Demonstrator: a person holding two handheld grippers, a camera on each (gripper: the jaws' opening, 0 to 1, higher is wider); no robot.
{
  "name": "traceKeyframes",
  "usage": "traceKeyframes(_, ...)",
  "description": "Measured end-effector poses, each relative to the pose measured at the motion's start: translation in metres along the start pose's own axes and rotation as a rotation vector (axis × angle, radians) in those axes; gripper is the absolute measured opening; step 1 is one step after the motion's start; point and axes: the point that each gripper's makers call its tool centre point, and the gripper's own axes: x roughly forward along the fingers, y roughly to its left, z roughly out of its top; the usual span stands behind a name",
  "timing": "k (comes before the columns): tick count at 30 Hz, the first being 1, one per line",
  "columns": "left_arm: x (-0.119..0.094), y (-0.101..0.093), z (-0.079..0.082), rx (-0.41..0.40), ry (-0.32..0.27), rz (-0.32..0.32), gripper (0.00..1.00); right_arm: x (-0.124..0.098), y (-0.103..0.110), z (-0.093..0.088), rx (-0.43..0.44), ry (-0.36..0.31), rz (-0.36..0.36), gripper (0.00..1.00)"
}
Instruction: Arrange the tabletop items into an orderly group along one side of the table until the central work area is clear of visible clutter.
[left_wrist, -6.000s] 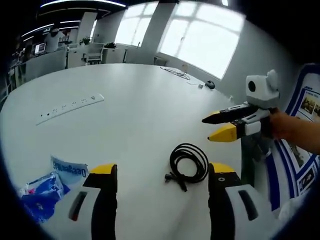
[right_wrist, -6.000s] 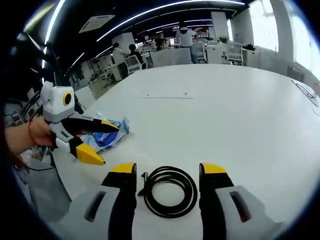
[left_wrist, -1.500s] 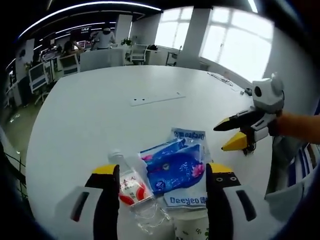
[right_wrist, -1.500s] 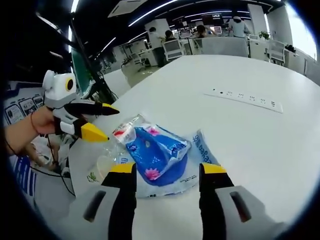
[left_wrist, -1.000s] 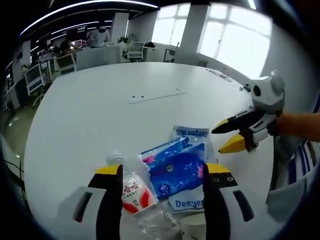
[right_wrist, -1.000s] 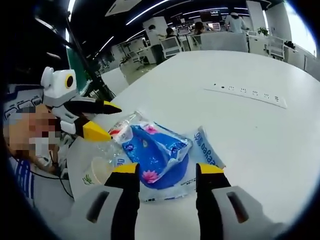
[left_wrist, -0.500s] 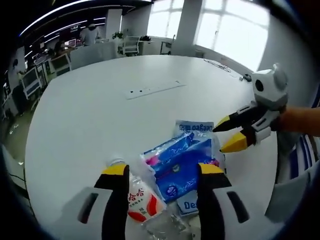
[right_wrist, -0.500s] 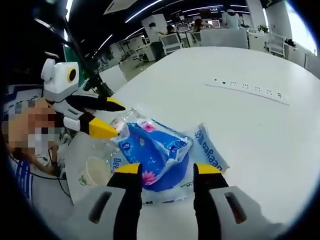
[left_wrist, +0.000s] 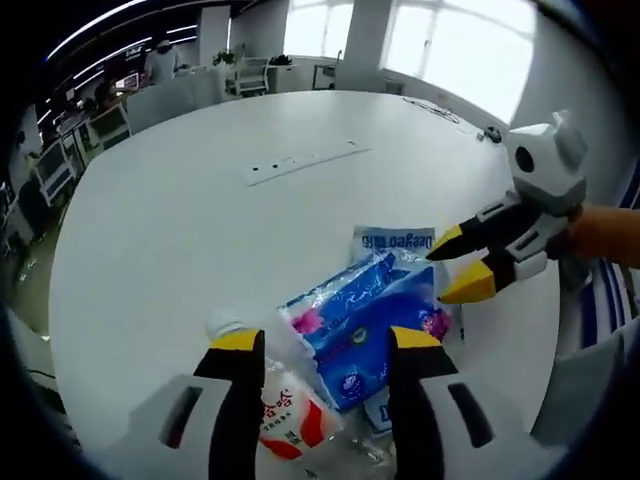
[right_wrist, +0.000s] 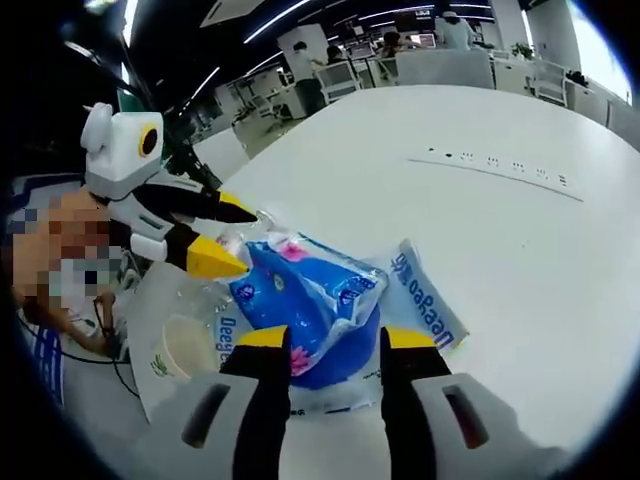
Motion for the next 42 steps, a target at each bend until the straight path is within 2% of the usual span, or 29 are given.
traceKeyframes(15, 0.011, -0.003, -0.003, 0.038, 0.044, -0.013, 0.43, 0.007, -0.002, -0.004, 0.021, 0.017, -0.004, 0.24)
traceKeyframes(27, 0.015, -0.001, -0.005, 0.044, 0.057, -0.005, 0.38, 0.008, -0.001, -0.006, 0.040, 0.022, 0.000, 0.07)
traceKeyframes(31, 0.016, 0.000, -0.005, 0.064, 0.063, -0.003, 0.37, 0.008, -0.001, -0.007, 0.041, 0.023, -0.002, 0.05)
traceKeyframes(36, 0.016, 0.003, -0.006, 0.107, 0.074, 0.007, 0.31, 0.007, -0.002, -0.008, 0.047, 0.022, -0.005, 0.02)
traceKeyframes(39, 0.017, 0.002, -0.006, 0.103, 0.073, 0.005, 0.30, 0.006, -0.002, -0.008, 0.053, 0.022, -0.005, 0.00)
traceKeyframes(42, 0.017, 0.005, -0.007, 0.139, 0.082, 0.019, 0.23, 0.006, -0.004, -0.008, 0.051, 0.022, -0.011, 0.00)
